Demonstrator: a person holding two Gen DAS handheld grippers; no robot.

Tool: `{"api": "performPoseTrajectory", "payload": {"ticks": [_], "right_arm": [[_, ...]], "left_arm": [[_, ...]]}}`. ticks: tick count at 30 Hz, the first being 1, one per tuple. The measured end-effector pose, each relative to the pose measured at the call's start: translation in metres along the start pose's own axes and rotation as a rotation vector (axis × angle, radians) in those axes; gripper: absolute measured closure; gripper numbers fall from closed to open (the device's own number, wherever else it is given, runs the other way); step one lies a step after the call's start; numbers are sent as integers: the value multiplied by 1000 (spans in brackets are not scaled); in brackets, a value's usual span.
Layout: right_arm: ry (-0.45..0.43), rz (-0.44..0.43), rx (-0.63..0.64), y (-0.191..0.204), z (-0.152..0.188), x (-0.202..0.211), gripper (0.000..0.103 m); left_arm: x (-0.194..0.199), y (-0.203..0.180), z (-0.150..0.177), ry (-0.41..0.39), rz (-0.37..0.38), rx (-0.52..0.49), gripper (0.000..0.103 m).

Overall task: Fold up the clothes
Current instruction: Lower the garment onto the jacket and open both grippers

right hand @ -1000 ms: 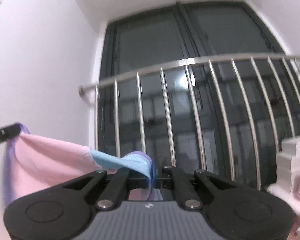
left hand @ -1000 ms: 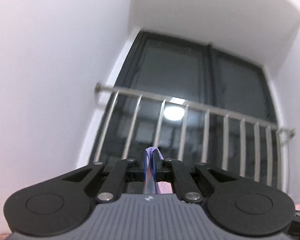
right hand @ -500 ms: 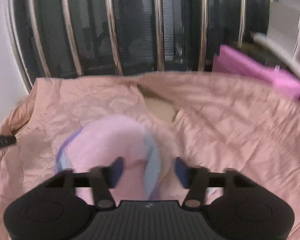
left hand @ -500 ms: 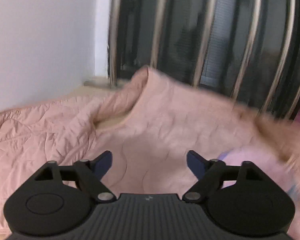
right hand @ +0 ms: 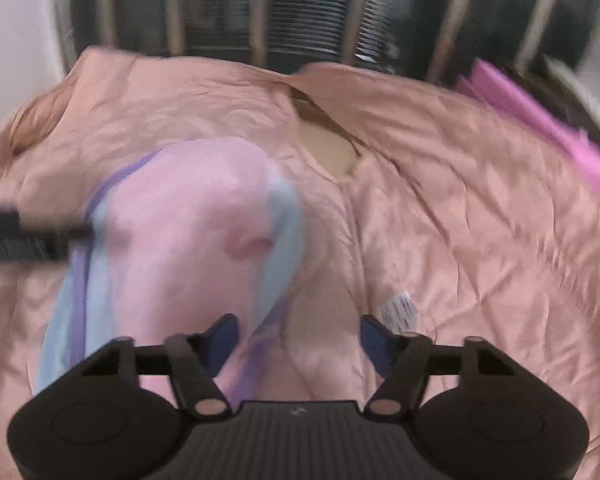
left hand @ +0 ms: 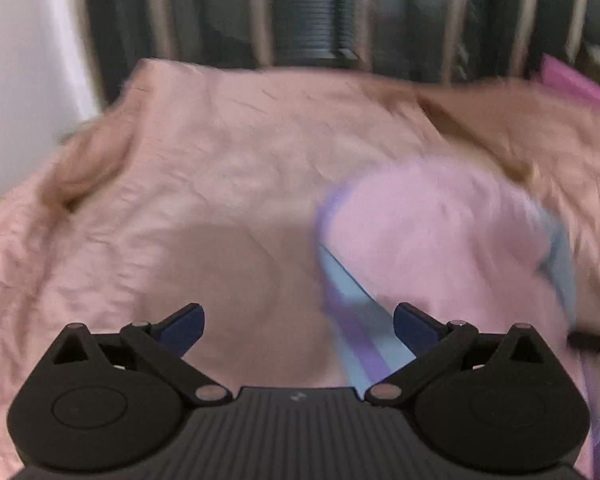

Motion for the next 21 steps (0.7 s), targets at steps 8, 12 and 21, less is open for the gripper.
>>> {"api": "performPoseTrajectory", "payload": {"ticks": [8,12,21], "right_arm": [[27,-135,-70,3,7,-14,98],[-49,-177,-91,4,0,8,98],[-159,-94,-134,4,-14,41,93]], "left_arm": [[9,-8,3,-116,-79,-32,102],[36,32,-2,-242,-105,102,102],[71,85,-12,-352,-176,300,55]]}}
Point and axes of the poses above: each gripper's, at about its wrist camera, not at the fingertips, and x roughly against the way its jaws point, y to its left, z to its underside, the point moved 2 cm from there along -x, roughly the way its jaws point, and after that the axes turned 13 degrees about z, right-handed, at the moved point
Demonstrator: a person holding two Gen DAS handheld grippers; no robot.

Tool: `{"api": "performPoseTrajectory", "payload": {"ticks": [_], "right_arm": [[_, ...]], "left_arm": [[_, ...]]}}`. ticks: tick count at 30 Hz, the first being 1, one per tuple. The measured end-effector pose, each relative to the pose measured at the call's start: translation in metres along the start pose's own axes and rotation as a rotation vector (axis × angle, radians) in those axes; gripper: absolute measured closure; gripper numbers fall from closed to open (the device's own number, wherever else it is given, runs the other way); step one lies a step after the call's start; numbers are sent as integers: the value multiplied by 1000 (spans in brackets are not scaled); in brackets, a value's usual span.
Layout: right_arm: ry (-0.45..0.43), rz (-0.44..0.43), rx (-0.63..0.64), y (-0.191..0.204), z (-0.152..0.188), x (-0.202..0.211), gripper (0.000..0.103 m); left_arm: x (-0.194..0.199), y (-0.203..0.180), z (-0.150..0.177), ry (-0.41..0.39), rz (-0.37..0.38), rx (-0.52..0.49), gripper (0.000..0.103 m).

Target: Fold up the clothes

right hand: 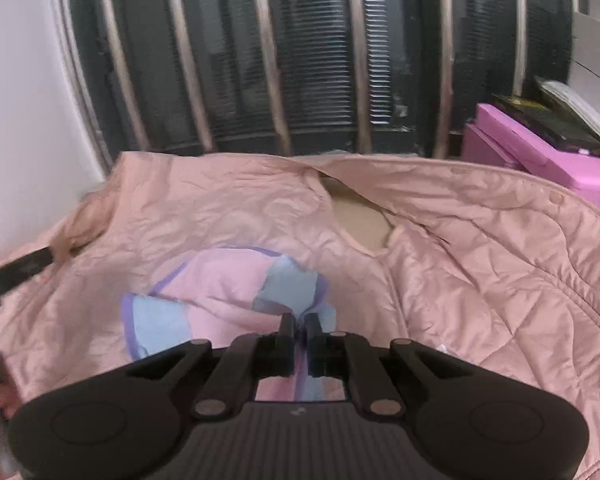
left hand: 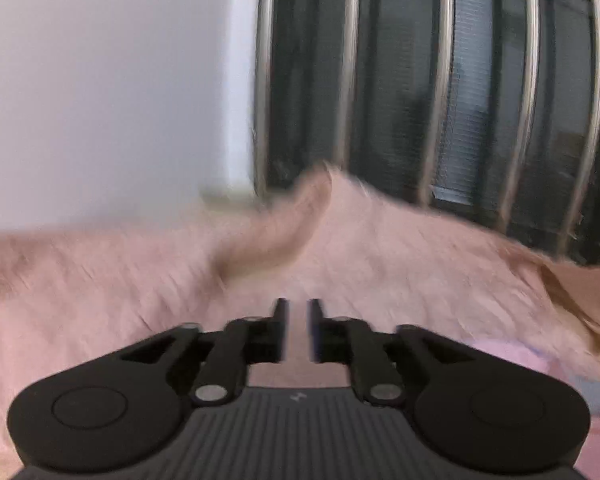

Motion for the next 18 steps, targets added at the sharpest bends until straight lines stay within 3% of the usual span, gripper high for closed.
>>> {"api": "performPoseTrajectory", "payload": {"ticks": [1,2,3,5,8,10,11,12,13,15,17,18], "right_arm": [[29,13,5,0,2,-9,88],[72,13,18,0,5,-17,76],[111,4,25,0,8,-25,66],[140,-21,-13,-8,10,-33,60],[146,-23,-79,-22,11,-37,60],[136,-7,-101,-28,12,-37,60],[134,-5,-111,-31,12,-38,60],[134,-11,-120,-33,13,-40,60],[135,-17,-128,-34,14,-41,60],[136,-15,-131,-35,14,-43,60],[123,3,-126,-36,13,-39,60],[111,13,-126,-36,12,-37,59]], "left_arm": [[-6,3,1,52,70,37,41],[-11,3,2,88,121,60,22],[-16,0,4,117,152,62,18],[-23,-13,10,160,167,11,17],[-32,-36,24,234,193,-85,7],[-36,-47,31,255,208,-119,7],[-36,-51,36,247,216,-129,11],[-35,-56,41,224,214,-141,31],[-34,-61,46,206,211,-155,42],[-35,-69,51,221,207,-193,87],[-35,-68,51,213,204,-191,102],[-35,-63,48,204,192,-172,102]]}}
Point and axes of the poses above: each gripper's, at about its wrist camera, not at the fingertips, and x roughly against the way its jaws point, y to its left, z to its underside, the point moved 2 cm from there along -x, roughly the way its jaws point, and after that the axes turned 13 degrees about z, right-handed, at the moved point
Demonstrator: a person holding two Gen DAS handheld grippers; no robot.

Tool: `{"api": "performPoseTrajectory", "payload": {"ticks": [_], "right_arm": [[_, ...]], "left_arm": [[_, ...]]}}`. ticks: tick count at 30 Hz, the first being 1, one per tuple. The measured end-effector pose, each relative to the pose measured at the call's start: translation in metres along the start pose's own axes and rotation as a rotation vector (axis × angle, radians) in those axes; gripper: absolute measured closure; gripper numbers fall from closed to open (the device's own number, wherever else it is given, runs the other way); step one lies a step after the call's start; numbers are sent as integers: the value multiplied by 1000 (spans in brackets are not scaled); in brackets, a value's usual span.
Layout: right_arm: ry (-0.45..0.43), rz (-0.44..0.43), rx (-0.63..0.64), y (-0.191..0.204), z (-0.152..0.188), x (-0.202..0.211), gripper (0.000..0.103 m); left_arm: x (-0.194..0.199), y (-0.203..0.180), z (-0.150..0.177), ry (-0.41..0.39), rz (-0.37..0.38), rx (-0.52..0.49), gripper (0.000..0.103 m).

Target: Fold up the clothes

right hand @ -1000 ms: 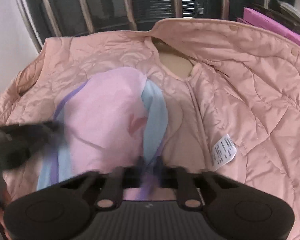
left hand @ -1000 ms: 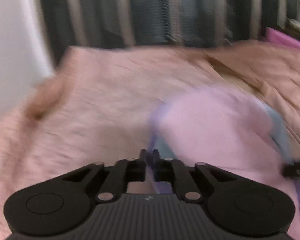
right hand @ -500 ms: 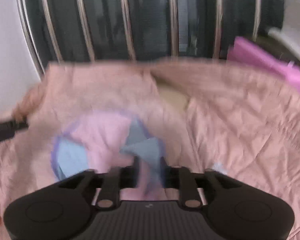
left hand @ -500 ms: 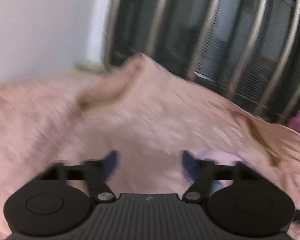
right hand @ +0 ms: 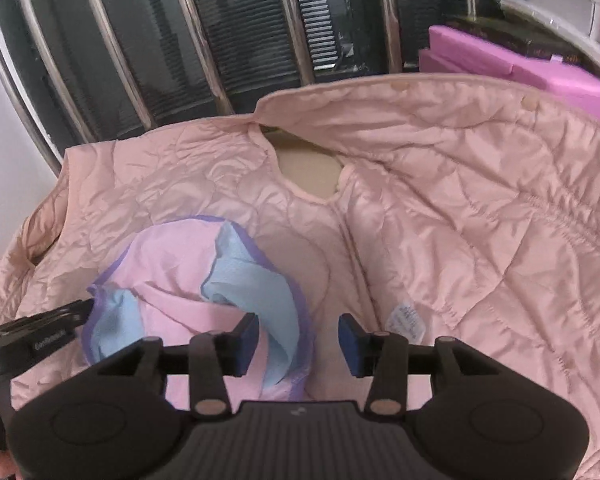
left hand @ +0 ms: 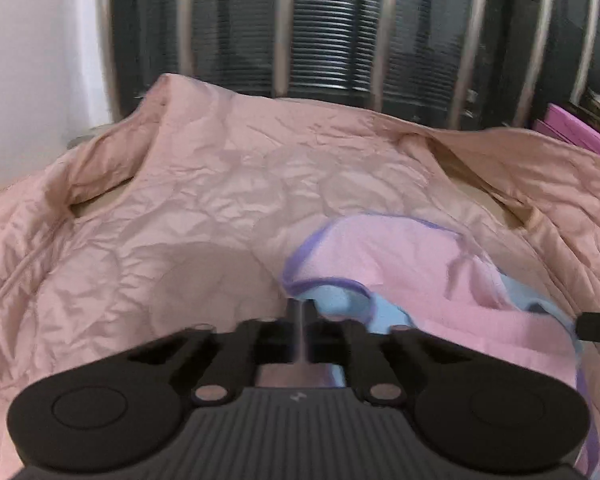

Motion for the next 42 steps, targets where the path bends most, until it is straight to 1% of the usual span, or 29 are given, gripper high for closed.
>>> {"api": "performPoseTrajectory", "payload": {"ticks": [2,3,4,5,6,7,8,9,11,12,13,15,18,20,21,23,24,26,28,29,30,31,32,33,34,35,37,40,42], "right_arm": [[-24,7,-6,-1,-2,5,55],[-31,5,-10,-2,-3,7,53],[-37,4,-15,-3,-3,7,52],[-38,5,-22,-4,-4,7,51],[-40,6,-28,-4,-4,6,51],[-41,9,-36,-5,-4,5,51],[-43,17,-45,-5,-4,3,51],[-46,26,-55,-6,-4,2,51],[-53,31,-68,-8,-4,1,51],[-54,28,-73,-9,-4,1,51],[-51,25,-77,-9,-4,0,51],[-43,24,-72,-8,-3,-2,51],[-32,23,-63,-5,-2,-5,51],[-27,13,-61,-2,-1,-7,51],[-25,6,-61,-1,0,-8,51],[-27,-15,-68,4,2,-12,50],[-27,-27,-74,7,3,-16,49],[-5,-47,-72,15,7,-25,49],[12,-54,-43,25,11,-32,49],[-2,-36,-15,30,13,-32,52],[-19,-19,8,35,14,-31,72],[-40,-11,16,37,14,-28,89],[-64,-17,-6,34,12,-24,98],[-98,-27,-54,28,10,-19,99],[-128,-30,-92,23,8,-14,99],[-147,-19,-114,17,6,-11,99],[-157,-4,-150,7,3,-10,97],[-109,-6,-158,0,1,-11,86],[-98,-15,-138,1,-1,-9,51]], "left_arm": [[7,15,-7,-18,3,61,102],[13,25,-11,-29,33,113,95],[19,33,-14,-42,71,175,83],[24,39,-17,-51,108,223,48],[27,35,-19,-46,146,214,17],[29,30,-21,-42,180,197,7],[29,19,-21,-40,188,146,1],[27,8,-20,-31,170,91,1],[13,-11,-12,29,105,-6,1],[5,-18,-7,61,77,-43,5],[-3,-24,-3,92,49,-74,14],[-13,-23,2,129,5,-67,86],[-1,-6,-3,75,-32,-46,98],[15,16,-12,3,-123,-9,99],[23,28,-15,-23,-139,18,99],[35,47,-20,-57,-113,88,99],[39,52,-22,-74,-113,108,99],[42,53,-25,-95,-143,101,99],[40,48,-25,-89,-155,71,99],[36,46,-25,-72,-146,56,99],[32,43,-24,-48,-129,43,91],[27,41,-24,-22,-116,32,82],[22,39,-24,-2,-108,22,48],[21,37,-22,-3,-120,17,14],[19,35,-21,-7,-132,10,4],[20,32,-21,-21,-139,-1,1],[20,30,-20,-22,-134,3,1],[13,32,-16,15,-99,27,1],[7,35,-13,40,-79,44,1]]}}
Point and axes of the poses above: each gripper's, at about its wrist camera, not at the fingertips, and x roughly against the way its jaws point, y to its left, z to its underside, the point moved 2 cm from there along -x, roughly the way its jaws point, and after that the axes turned 13 degrees about z, right-handed, at the moved point
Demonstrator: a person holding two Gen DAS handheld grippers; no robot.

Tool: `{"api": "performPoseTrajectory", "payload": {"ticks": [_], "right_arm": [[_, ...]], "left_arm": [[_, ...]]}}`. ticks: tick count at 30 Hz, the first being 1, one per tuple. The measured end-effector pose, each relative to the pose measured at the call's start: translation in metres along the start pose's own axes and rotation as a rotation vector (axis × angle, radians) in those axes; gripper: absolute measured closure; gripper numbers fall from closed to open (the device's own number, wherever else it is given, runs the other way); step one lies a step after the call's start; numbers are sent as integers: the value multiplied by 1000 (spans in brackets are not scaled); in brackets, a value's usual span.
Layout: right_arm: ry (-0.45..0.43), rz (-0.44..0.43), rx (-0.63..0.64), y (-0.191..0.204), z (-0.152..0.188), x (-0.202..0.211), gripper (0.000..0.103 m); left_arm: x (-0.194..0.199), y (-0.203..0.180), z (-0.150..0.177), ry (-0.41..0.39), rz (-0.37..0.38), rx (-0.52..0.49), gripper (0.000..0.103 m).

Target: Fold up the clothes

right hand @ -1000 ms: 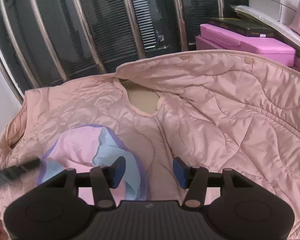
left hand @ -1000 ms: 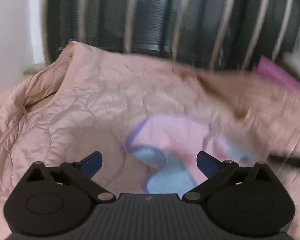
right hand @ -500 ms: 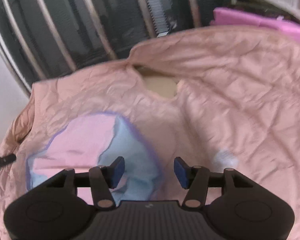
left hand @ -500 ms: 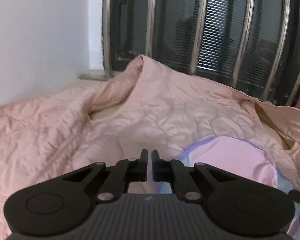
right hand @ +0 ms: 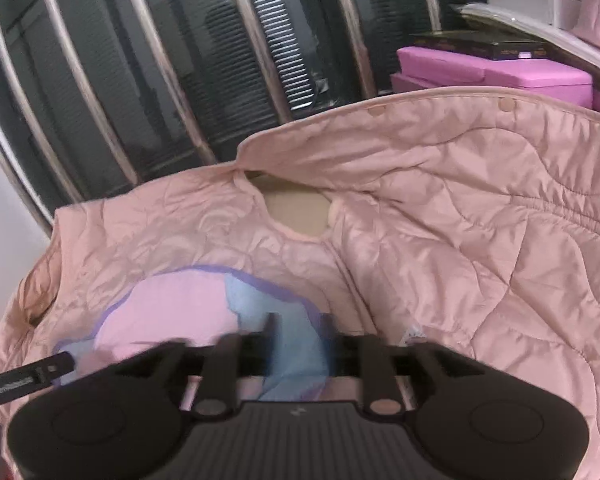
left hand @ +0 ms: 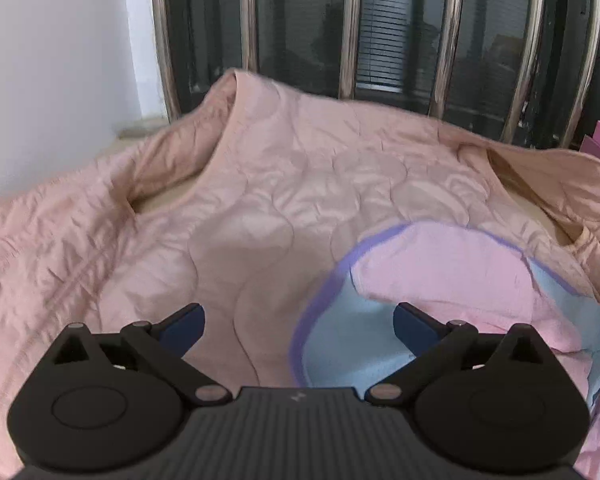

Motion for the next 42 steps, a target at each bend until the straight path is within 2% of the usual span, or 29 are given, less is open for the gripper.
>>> {"api": "performPoseTrajectory", "payload": {"ticks": [2,4,5,6,9,11,12,13,15,16,17,20,21,22,23,24,25,26,27,30,32,35,37,39,40,41,42], "right_arm": [[3,12,29,2,0,2,41],[28,43,63,3,0,2,41],[34,55,73,2,0,3,41],[41,66,83,1,0,4,41],[96,50,119,0,3,-1,47],[125,-9,115,1,8,-11,49],[139,-36,113,3,10,-15,54],[151,-59,112,7,13,-18,60],[167,-96,118,14,19,-23,92],[151,-97,134,20,19,-21,97],[127,-107,145,24,19,-16,97],[0,-141,129,33,15,4,97],[-59,-148,117,35,13,13,96],[-125,-148,107,36,12,21,93],[-182,-130,109,36,12,27,80],[-182,-102,135,38,11,30,49],[-140,-83,164,38,8,30,33],[-102,-80,177,37,6,30,21],[-72,-84,184,35,3,31,23],[15,-140,177,25,-6,39,23],[70,-189,228,27,-6,45,24],[132,-271,319,41,5,47,27],[192,-312,379,55,16,37,44],[245,-278,430,65,29,17,80],[249,-246,443,66,33,8,92],[232,-232,439,66,37,1,100],[192,-235,406,63,36,-4,100]], "left_arm": [[-4,2,3,21,30,16,6],[-6,2,6,29,65,28,33],[-7,1,7,30,66,28,66],[-8,1,8,30,62,29,94],[-5,7,8,-20,8,49,100],[0,13,6,-55,-16,71,101],[4,18,3,-79,-22,95,101],[8,21,2,-99,-32,108,101],[14,27,-1,-138,-63,121,101],[17,30,-2,-160,-84,134,101],[21,33,-3,-182,-102,148,101],[34,47,-4,-270,-139,214,101],[40,52,-3,-316,-151,249,94],[47,58,-3,-356,-158,282,83],[49,63,-5,-351,-154,304,39],[50,68,-9,-313,-132,316,1],[51,70,-15,-269,-86,315,2],[54,72,-20,-234,-43,310,6],[60,69,-24,-233,-21,283,6],[81,41,-35,-232,-12,115,1],[89,18,-38,-230,8,14,1],[94,-5,-38,-249,-24,-54,1],[93,-12,-37,-250,-58,-73,1],[92,-10,-37,-244,-68,-63,1],[92,-8,-37,-243,-64,-51,1],[92,-6,-37,-242,-57,-43,1],[93,-4,-37,-241,-50,-35,1]]}}
Point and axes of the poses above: each gripper's, at about its wrist camera, not at the fingertips, and x roughly against the way its jaws point, y to its left, z to its underside, the point moved 2 cm from there along -x, roughly the way its jaws point, and after that the axes turned 13 degrees about z, right-handed, at the moved point
